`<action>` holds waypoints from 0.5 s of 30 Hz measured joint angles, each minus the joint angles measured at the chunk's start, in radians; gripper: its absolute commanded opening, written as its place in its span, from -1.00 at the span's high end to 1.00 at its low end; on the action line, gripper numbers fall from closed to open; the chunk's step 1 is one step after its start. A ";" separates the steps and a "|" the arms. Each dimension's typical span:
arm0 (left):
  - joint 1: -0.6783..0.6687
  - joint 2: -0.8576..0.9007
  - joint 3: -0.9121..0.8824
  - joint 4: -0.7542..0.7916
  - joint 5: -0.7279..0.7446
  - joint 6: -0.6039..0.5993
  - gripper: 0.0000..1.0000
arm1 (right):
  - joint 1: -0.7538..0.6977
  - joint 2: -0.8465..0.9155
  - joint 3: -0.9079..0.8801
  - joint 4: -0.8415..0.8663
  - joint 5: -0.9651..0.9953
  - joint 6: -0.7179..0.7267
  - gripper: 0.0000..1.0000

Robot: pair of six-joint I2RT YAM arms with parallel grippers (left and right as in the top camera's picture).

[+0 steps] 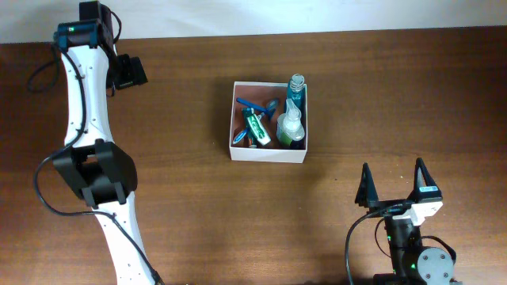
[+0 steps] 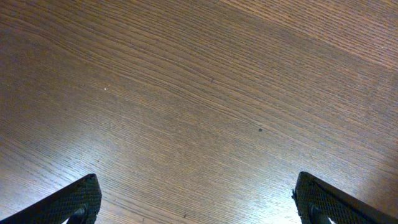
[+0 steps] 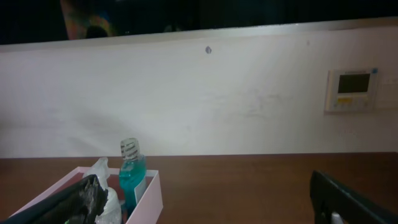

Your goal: Pack container

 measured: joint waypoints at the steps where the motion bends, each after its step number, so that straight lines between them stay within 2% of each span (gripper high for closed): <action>1: 0.000 0.000 0.000 0.000 0.000 0.000 -0.99 | 0.000 0.000 -0.001 0.001 0.000 0.001 -0.97; 11: 0.000 0.000 0.000 0.000 0.000 0.000 -0.99 | 0.000 0.000 -0.077 0.153 0.000 0.000 -0.96; 15: 0.000 0.000 0.000 0.000 0.000 0.000 -0.99 | 0.000 0.000 -0.093 0.144 0.000 0.000 -0.96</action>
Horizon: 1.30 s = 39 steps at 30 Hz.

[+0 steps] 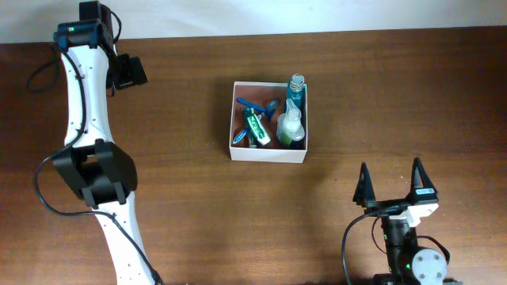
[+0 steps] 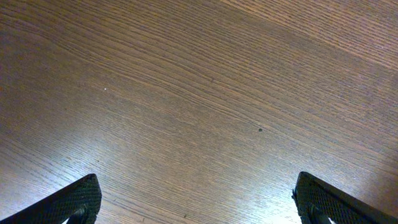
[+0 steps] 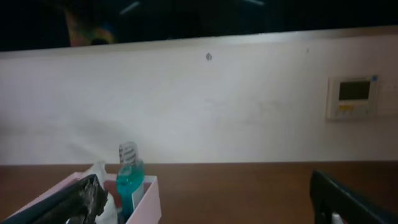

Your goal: Pack container

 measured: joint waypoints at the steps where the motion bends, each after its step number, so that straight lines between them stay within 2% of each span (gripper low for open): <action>1: 0.000 0.000 0.000 0.000 0.000 0.000 -0.99 | 0.000 0.000 0.000 -0.006 0.000 0.000 -0.97; 15: 0.000 0.000 0.000 0.000 0.000 0.000 -0.99 | 0.000 0.000 -0.003 -0.290 -0.003 0.000 -0.97; 39: 0.000 0.000 0.000 0.000 0.000 0.000 -0.99 | 0.000 0.000 -0.003 -0.292 -0.003 0.001 -0.97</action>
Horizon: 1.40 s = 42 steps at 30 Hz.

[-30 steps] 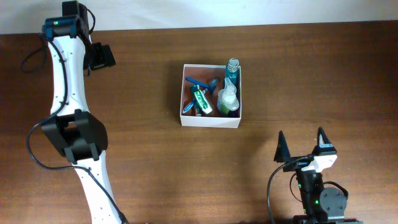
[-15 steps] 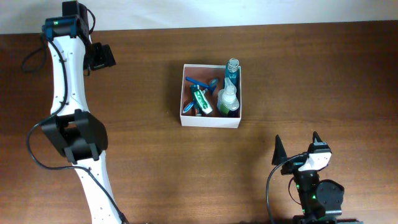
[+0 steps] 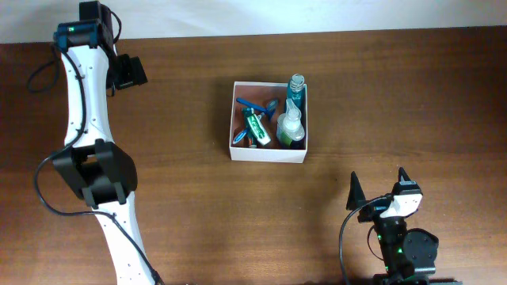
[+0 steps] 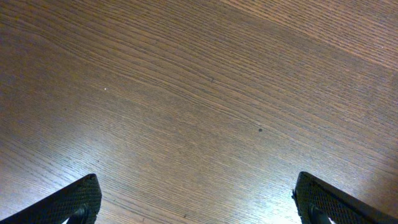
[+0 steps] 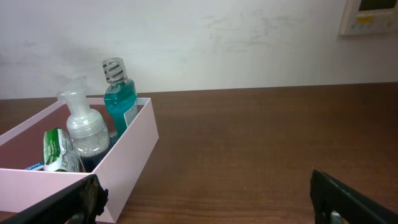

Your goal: Pack container

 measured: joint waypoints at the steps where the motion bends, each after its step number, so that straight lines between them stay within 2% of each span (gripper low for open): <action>1: 0.000 0.000 0.000 0.000 0.000 0.000 -0.99 | 0.000 0.000 0.000 0.000 0.000 0.000 -0.97; 20: 0.000 0.000 0.000 -0.007 -0.011 0.000 -0.99 | 0.000 0.000 0.000 0.000 0.000 0.000 -0.97; 23: 0.000 0.000 -0.002 0.071 -0.019 0.001 -0.99 | 0.000 0.000 0.000 0.000 0.000 0.000 -0.97; 25: 0.000 -0.010 -0.024 0.189 -0.026 0.017 -0.99 | 0.000 0.000 0.000 0.000 0.000 0.000 -0.97; 27: 0.000 -0.048 -0.093 0.342 -0.030 0.055 -0.99 | 0.000 0.000 0.000 0.000 0.000 -0.001 -0.97; 29: 0.000 -0.129 -0.240 0.558 -0.032 0.106 -0.99 | 0.000 0.000 0.000 0.000 0.000 0.000 -0.97; 32: 0.000 -0.287 -0.481 0.742 -0.035 0.164 -0.99 | 0.000 0.000 0.000 0.000 0.000 0.000 -0.97; 35: 0.000 -0.451 -0.687 0.814 -0.036 0.193 -0.99 | 0.000 0.000 0.000 0.000 0.000 0.000 -0.97; 42: 0.000 -0.715 -0.988 0.835 -0.014 0.215 -0.99 | 0.000 0.000 0.000 0.000 0.000 0.000 -0.97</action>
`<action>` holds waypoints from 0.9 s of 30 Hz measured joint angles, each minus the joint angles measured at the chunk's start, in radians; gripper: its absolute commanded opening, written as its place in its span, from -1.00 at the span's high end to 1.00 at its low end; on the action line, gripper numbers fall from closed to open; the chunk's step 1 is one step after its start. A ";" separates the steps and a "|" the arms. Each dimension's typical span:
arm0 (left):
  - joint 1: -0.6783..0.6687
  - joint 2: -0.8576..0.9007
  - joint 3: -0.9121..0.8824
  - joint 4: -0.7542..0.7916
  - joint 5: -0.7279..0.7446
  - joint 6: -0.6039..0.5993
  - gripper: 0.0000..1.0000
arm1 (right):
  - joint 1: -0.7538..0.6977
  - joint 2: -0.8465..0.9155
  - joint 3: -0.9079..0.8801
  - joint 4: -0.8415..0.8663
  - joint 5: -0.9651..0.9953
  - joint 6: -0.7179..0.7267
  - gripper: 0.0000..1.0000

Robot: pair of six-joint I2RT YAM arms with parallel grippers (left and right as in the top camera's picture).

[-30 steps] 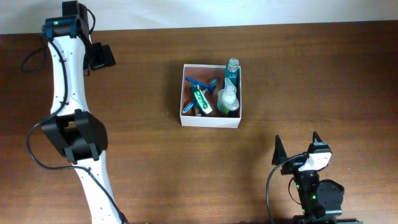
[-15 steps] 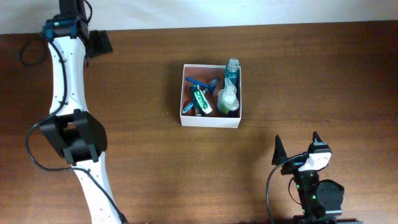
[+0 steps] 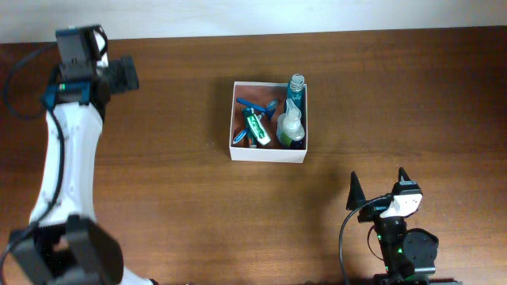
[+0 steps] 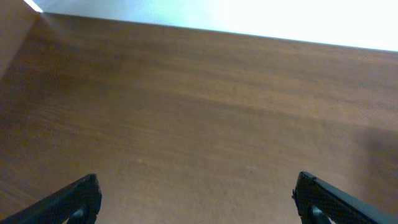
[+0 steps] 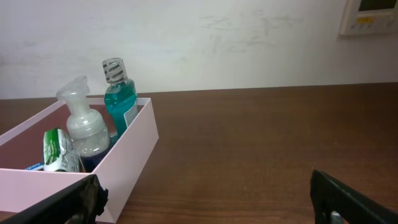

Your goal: Pack container

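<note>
The white box [image 3: 269, 154] stands mid-table, a little toward the far side. It holds a teal mouthwash bottle [image 3: 295, 85], a clear pump bottle [image 3: 289, 125], a green tube [image 3: 256, 127] and a blue razor [image 3: 255, 104]. From the right wrist, the box [image 5: 134, 155] is at the left with the teal bottle [image 5: 118, 99] upright in it. My right gripper [image 3: 378, 180] is open and empty near the front edge, well short of the box. At the far left, my left gripper [image 3: 120, 75] is also open and empty over bare wood [image 4: 199, 124].
A pale wall runs behind the table's far edge [image 4: 205, 28]. A wall control panel [image 5: 373, 15] shows at the upper right. Brown wood lies between the right gripper and the box.
My left arm has changed pose. Its wrist view showed wood grain close up; now it shows the table from farther off, up to the far edge. The right arm and box have not moved.
Both grippers stayed open and empty throughout. The right gripper stood at the front right facing the wall, then by 1.4 s ago had sunk and turned slightly, looking lower at the box. The left gripper held still over the far left until its arm changed pose just now.
</note>
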 measured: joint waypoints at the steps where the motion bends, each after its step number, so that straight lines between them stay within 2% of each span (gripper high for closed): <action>1: 0.000 -0.034 -0.045 0.015 0.009 0.002 -0.99 | 0.000 0.000 0.000 0.000 0.000 -0.001 -0.97; 3: 0.000 -0.116 -0.156 0.070 0.030 0.006 -0.99 | 0.000 0.000 0.000 0.000 0.000 0.000 -0.97; 7: 0.000 -0.313 -0.433 0.296 0.060 0.006 -0.99 | 0.000 0.000 0.000 0.000 0.000 0.000 -0.97; 13: 0.000 -0.591 -0.812 0.553 0.092 0.007 -0.99 | 0.000 0.000 0.000 0.000 0.000 0.000 -0.97; 20: 0.000 -0.856 -1.082 0.625 0.099 0.010 -0.99 | 0.000 0.000 0.000 0.000 0.000 0.000 -0.97; 27: 0.000 -1.167 -1.250 0.629 0.106 0.010 -0.99 | 0.000 0.000 0.000 0.000 0.000 0.000 -0.97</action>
